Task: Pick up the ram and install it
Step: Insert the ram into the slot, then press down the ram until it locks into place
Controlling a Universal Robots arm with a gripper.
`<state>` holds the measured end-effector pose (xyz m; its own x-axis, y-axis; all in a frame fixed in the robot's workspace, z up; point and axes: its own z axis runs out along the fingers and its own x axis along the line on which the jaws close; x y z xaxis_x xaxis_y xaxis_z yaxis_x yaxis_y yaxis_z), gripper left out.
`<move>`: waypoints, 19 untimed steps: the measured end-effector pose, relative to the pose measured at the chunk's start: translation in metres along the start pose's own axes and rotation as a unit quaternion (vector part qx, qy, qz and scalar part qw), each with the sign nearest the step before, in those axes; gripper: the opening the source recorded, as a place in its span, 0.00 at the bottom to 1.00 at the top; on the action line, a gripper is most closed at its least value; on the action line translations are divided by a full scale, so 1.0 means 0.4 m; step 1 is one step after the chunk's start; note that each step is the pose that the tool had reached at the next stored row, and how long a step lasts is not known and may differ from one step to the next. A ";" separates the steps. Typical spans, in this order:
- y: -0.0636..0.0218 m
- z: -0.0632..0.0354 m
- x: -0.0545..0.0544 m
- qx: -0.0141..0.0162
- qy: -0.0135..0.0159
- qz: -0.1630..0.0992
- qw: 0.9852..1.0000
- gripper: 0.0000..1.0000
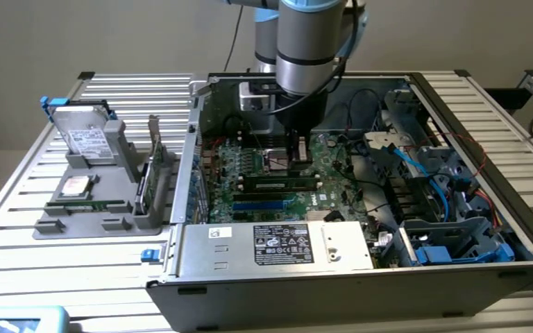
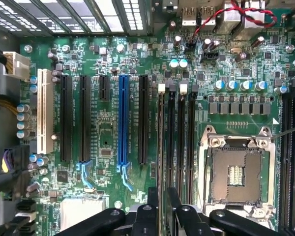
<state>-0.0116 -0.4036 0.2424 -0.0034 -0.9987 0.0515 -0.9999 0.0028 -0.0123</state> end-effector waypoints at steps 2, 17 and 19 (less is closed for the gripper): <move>-0.007 -0.008 0.002 -0.002 0.000 0.000 1.000 0.22; -0.014 -0.011 0.004 -0.006 0.000 0.000 1.000 0.20; -0.014 -0.011 0.004 -0.006 0.000 0.000 1.000 0.13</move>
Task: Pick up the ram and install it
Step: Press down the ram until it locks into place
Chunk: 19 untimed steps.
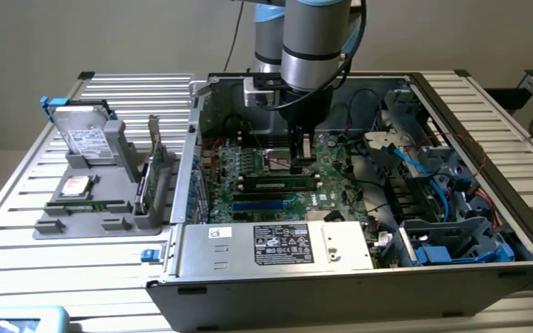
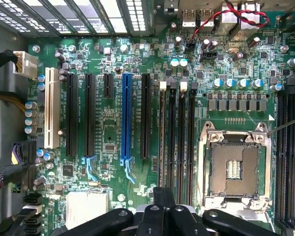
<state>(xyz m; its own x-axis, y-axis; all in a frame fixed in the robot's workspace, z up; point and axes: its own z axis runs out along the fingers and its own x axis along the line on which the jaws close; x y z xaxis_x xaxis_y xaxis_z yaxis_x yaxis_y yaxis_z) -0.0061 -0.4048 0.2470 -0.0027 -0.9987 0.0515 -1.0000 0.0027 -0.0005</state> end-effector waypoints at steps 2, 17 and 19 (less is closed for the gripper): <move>0.000 0.000 0.000 0.000 0.000 0.000 1.000 0.11; -0.007 0.017 -0.002 -0.001 0.008 0.017 1.000 0.11; -0.007 0.018 -0.002 -0.001 0.009 0.018 1.000 0.11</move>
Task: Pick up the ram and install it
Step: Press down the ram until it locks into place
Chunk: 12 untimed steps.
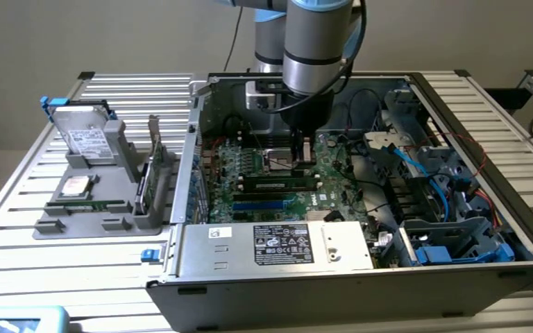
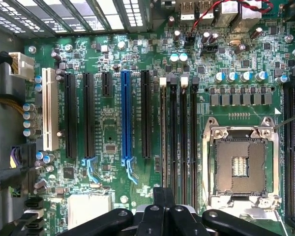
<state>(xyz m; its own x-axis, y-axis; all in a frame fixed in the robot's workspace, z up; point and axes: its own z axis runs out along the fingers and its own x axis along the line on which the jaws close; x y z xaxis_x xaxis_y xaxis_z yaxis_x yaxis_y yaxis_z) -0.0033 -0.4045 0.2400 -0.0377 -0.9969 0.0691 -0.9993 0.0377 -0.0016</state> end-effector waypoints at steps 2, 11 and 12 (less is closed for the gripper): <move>0.000 0.002 0.000 0.000 0.000 0.000 1.000 0.11; -0.002 0.009 -0.005 0.002 0.000 0.002 1.000 0.11; -0.002 0.010 -0.005 0.002 0.000 0.002 1.000 0.11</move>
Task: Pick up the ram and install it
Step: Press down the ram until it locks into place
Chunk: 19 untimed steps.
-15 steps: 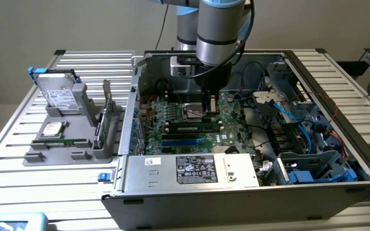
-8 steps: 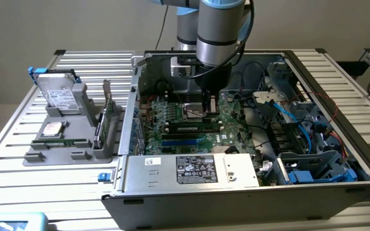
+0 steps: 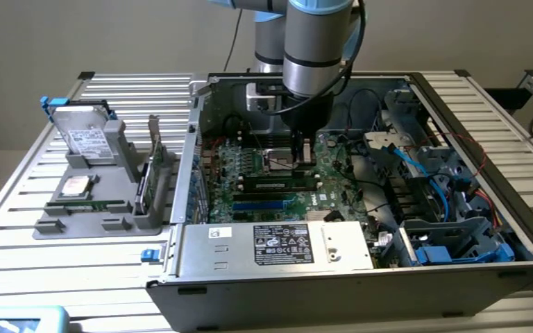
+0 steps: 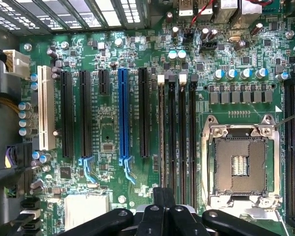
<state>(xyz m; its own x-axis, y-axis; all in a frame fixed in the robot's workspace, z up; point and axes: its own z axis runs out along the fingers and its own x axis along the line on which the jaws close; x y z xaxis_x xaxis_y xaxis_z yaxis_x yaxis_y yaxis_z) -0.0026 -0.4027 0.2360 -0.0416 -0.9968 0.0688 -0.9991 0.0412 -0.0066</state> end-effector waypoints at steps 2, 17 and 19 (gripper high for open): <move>0.000 0.001 0.000 0.001 0.000 0.000 1.000 0.11; 0.000 0.009 -0.005 0.005 0.000 0.002 1.000 0.11; 0.000 0.011 -0.005 0.005 0.000 0.003 1.000 0.11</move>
<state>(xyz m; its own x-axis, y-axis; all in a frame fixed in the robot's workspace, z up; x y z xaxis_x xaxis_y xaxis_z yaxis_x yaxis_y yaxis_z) -0.0026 -0.4010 0.2317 -0.0472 -0.9966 0.0679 -0.9988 0.0462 -0.0164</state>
